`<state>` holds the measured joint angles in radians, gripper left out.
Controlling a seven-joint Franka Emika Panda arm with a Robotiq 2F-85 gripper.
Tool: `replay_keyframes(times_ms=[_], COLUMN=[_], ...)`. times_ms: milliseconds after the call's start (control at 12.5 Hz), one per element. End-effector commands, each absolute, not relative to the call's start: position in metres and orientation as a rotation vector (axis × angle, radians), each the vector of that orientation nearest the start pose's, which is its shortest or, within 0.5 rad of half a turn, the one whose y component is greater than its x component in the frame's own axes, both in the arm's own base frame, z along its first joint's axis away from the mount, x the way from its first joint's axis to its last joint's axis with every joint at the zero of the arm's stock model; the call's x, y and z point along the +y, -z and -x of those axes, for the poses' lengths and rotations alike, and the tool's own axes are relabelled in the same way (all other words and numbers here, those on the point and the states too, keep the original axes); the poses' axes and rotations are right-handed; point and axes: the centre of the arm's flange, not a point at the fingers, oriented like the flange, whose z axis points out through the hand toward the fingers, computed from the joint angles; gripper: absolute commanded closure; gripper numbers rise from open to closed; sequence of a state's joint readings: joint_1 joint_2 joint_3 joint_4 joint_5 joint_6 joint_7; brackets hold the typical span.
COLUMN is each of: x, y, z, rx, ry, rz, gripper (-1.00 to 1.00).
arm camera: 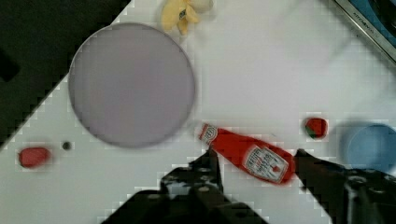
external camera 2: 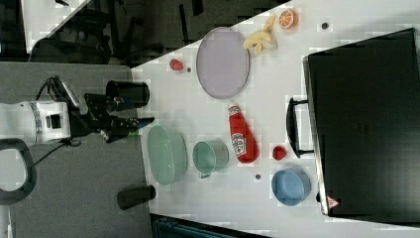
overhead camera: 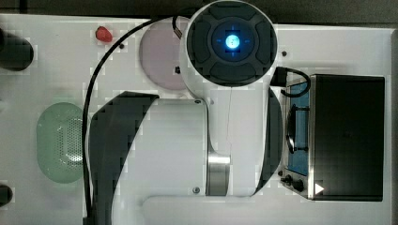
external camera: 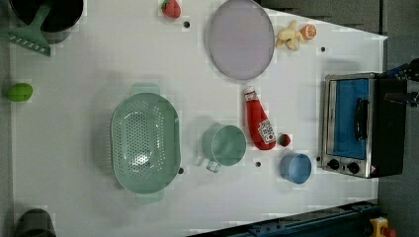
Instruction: Pick Ketchup from the table and place it in strainer.
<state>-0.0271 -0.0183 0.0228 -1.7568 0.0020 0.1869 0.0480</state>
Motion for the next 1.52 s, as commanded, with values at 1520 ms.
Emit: replay_keyframes(times_ms=[1520], x=[0.017], y=[-0.313], z=[-0.503], rx=[-0.266], ry=[-0.044], rz=[3.105], gripper=[-1.00])
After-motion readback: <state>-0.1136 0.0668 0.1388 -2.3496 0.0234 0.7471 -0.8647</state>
